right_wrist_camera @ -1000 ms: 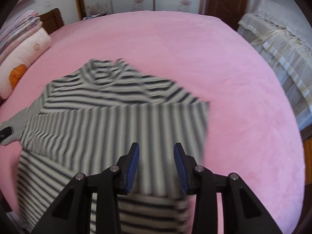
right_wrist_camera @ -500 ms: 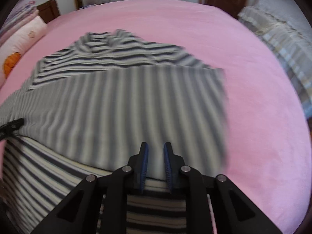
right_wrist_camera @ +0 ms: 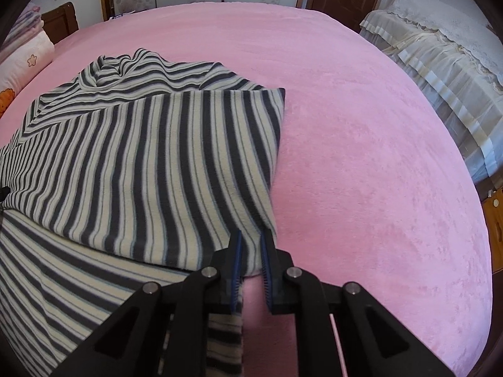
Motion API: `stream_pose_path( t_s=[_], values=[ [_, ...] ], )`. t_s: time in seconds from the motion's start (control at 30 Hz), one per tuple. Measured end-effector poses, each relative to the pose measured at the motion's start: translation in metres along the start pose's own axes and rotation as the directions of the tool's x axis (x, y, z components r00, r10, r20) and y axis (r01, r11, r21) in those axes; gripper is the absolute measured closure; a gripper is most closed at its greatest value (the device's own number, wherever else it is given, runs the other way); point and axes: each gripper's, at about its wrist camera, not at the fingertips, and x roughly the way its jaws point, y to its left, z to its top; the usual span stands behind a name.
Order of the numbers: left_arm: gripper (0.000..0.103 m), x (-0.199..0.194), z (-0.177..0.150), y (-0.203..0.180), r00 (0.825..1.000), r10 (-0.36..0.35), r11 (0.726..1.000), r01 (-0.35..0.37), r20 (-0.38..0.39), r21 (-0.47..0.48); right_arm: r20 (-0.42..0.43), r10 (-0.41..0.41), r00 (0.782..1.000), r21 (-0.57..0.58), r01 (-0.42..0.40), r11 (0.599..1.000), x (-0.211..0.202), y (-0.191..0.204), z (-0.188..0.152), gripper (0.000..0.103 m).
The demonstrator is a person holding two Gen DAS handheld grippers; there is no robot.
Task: Fold small clothes
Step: 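Fold the held sleeve across the shirt body with the left tool, then open the left tool and release the sleeve onto the shirt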
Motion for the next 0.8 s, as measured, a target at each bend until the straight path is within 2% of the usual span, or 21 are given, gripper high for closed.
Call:
stream_pose_path(
  t_s=[0.23, 0.37, 0.5, 0.6, 0.67, 0.8],
  values=[
    [0.065, -0.010, 0.002, -0.004, 1.000, 0.006, 1.000, -0.006, 0.014, 0.016, -0.012, 0.010, 1.000, 0.001, -0.010, 1.000, -0.007, 0.000, 0.002, 0.093],
    [0.044, -0.032, 0.009, -0.013, 0.997, 0.018, 0.999, -0.020, 0.076, 0.027, -0.006, 0.044, 0.999, 0.001, -0.044, 0.999, -0.022, 0.002, 0.008, 0.092],
    [0.042, -0.052, 0.023, -0.021, 0.992, 0.007, 1.000, -0.010, 0.127, 0.020, 0.018, 0.064, 0.998, -0.018, -0.064, 0.998, -0.032, 0.013, 0.024, 0.092],
    [0.042, -0.067, 0.031, -0.021, 0.988, -0.002, 1.000, 0.002, 0.153, 0.003, 0.033, 0.113, 0.993, -0.034, -0.112, 0.993, -0.042, 0.031, 0.040, 0.092],
    [0.033, -0.077, 0.032, -0.014, 0.985, -0.007, 1.000, 0.012, 0.171, -0.027, 0.058, 0.147, 0.987, -0.071, -0.143, 0.987, -0.053, 0.051, 0.051, 0.092],
    [0.031, -0.101, 0.028, 0.007, 0.977, 0.011, 0.996, 0.007, 0.215, -0.084, 0.114, 0.222, 0.968, -0.163, -0.202, 0.966, -0.083, 0.102, 0.072, 0.089]
  ],
)
